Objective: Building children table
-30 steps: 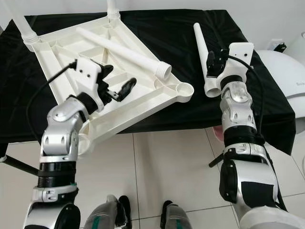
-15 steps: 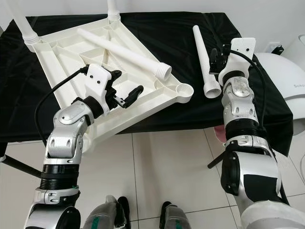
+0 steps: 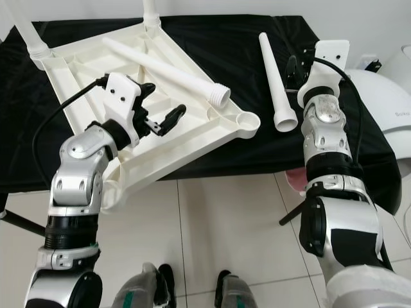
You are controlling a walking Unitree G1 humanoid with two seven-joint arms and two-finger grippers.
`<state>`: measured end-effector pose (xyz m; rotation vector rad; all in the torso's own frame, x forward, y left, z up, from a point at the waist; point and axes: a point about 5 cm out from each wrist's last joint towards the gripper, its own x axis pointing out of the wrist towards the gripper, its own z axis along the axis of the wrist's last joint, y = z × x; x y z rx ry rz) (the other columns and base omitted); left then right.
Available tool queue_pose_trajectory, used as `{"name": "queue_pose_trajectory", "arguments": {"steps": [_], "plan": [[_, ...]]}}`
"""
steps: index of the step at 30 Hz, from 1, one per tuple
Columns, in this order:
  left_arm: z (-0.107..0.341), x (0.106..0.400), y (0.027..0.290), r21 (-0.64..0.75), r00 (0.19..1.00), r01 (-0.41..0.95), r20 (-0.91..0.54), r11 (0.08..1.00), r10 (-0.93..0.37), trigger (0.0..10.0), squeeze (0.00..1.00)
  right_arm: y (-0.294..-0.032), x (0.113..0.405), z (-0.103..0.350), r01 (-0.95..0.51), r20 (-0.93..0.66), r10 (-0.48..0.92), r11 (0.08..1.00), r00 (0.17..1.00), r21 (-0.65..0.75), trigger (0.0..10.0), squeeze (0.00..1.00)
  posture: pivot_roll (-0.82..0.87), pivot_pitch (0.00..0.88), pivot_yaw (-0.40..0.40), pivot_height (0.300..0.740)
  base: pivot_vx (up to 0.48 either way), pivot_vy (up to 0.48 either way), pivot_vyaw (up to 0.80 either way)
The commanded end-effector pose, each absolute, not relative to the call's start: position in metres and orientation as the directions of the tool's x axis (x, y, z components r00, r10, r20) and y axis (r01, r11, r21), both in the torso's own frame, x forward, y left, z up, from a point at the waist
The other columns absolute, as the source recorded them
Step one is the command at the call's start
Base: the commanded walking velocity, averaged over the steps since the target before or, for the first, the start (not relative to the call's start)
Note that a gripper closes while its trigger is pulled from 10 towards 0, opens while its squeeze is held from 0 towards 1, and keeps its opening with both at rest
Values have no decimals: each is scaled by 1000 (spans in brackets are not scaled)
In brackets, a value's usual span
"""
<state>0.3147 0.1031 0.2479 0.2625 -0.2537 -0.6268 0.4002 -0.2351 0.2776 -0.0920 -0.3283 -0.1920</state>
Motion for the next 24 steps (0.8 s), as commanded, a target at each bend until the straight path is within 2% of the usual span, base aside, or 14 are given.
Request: {"name": "queue_pose_trajectory", "arguments": {"steps": [1, 15, 20, 24], "plan": [[248, 310, 101, 309, 792, 526, 160, 792, -589, 10000, 0, -235, 401, 276, 209, 309, -181, 976, 934, -61, 10000, 0, -60, 232, 7, 740, 0, 0, 0], [253, 289, 94, 318, 744, 600, 116, 734, -658, 10000, 0, -228, 409, 279, 198, 238, -182, 979, 954, -43, 10000, 0, -21, 345, 31, 740, 0, 0, 0], [253, 287, 94, 321, 740, 605, 111, 729, -663, 10000, 0, -227, 410, 279, 201, 224, -186, 978, 957, -48, 10000, 0, -20, 350, 31, 740, 0, 0, 0], [256, 280, 93, 316, 737, 616, 92, 721, -670, 10000, 0, -225, 415, 277, 205, 143, -198, 978, 970, -34, 10000, 0, -3, 416, 42, 740, 0, 0, 0]]}}
